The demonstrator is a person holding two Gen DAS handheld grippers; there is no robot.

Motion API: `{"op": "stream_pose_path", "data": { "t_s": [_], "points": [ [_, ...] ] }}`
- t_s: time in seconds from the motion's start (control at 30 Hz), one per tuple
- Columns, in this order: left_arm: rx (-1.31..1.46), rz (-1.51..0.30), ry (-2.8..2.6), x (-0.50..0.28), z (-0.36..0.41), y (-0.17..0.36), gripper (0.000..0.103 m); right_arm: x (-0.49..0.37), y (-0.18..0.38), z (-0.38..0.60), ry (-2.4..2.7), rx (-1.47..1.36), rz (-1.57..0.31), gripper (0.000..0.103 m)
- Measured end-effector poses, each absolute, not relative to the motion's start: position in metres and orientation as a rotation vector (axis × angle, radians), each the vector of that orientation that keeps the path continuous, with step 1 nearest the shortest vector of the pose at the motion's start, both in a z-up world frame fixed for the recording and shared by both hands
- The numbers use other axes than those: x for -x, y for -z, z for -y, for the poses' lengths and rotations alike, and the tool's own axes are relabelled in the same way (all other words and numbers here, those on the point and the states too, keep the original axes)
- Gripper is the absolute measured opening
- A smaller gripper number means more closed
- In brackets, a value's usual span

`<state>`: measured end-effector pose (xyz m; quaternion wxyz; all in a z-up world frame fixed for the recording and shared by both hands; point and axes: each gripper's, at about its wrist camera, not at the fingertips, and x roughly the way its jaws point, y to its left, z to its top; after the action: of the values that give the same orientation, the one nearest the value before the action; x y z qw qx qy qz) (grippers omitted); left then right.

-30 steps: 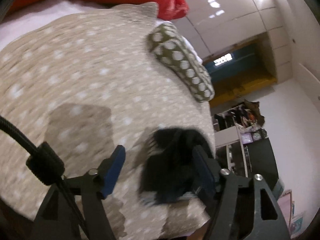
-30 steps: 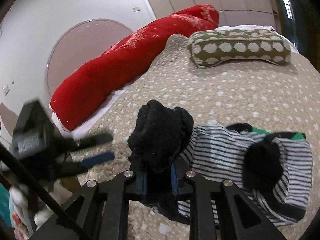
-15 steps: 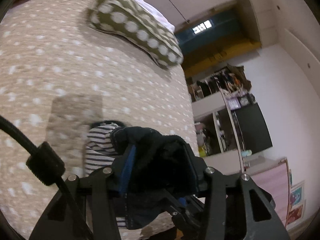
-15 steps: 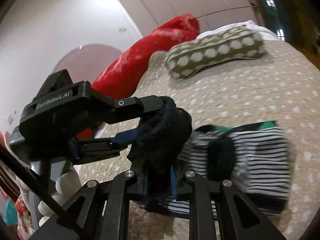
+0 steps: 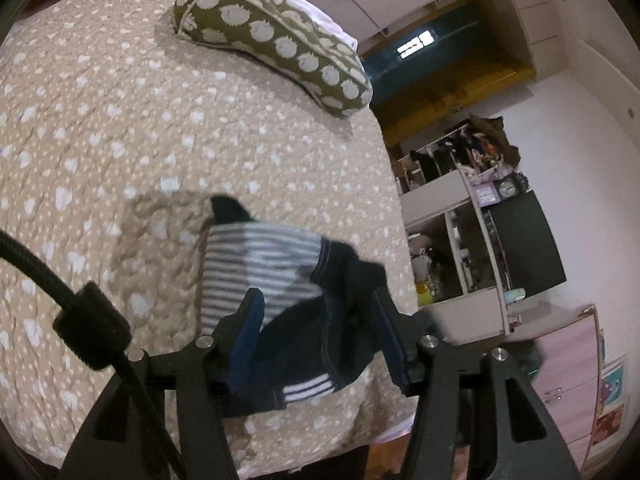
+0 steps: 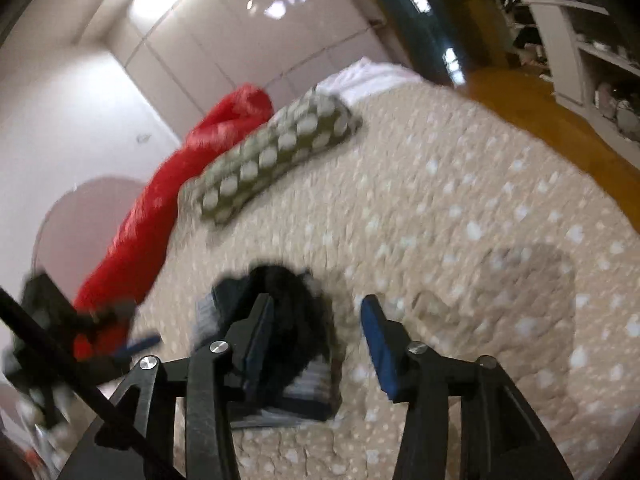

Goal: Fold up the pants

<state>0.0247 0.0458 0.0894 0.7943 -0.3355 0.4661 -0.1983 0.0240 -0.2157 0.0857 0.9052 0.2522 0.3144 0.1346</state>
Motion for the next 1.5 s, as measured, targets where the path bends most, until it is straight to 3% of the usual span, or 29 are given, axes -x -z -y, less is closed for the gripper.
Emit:
{"op": "stream_pose_path", "data": {
  "t_s": [0.2, 0.4, 0.53, 0.8, 0.93, 1.07, 1.13, 1.2, 1.5],
  "points": [
    [0.657, -1.080, 0.402, -0.020, -0.023, -0.060, 0.053, -0.035, -0.094, 0.183, -0.506, -0.545, -0.673, 0.038],
    [0.562, -1.100, 0.378, -0.015, -0.006, -0.046, 0.055, -0.056, -0.052, 0.168, -0.382, -0.475, -0.801, 0.038],
    [0.553, -1.106, 0.384, -0.016, -0.003, -0.043, 0.055, -0.056, -0.029, 0.177, -0.286, -0.417, -0.836, 0.050],
    [0.479, -1.007, 0.431, 0.009, 0.005, -0.085, 0.055, -0.051, -0.104, 0.177, -0.347, -0.386, -0.659, 0.051],
    [0.498, -1.035, 0.492, 0.013, 0.018, -0.071, 0.060, -0.083, -0.099, 0.158, -0.648, -0.550, -0.812, 0.050],
    [0.537, -1.098, 0.473, 0.006, 0.017, -0.045, 0.060, -0.129, -0.048, 0.130, -0.705, -0.605, -1.047, 0.049],
    [0.552, -1.104, 0.480, 0.005, 0.016, -0.040, 0.060, -0.147, -0.025, 0.136, -0.649, -0.681, -1.080, 0.031],
    [0.539, -1.099, 0.483, 0.005, 0.017, -0.040, 0.060, -0.155, -0.020, 0.142, -0.602, -0.707, -1.056, 0.019],
    [0.534, -1.109, 0.491, 0.001, 0.022, -0.036, 0.060, -0.130, -0.046, 0.165, -0.522, -0.641, -0.912, 0.024]
  ]
}}
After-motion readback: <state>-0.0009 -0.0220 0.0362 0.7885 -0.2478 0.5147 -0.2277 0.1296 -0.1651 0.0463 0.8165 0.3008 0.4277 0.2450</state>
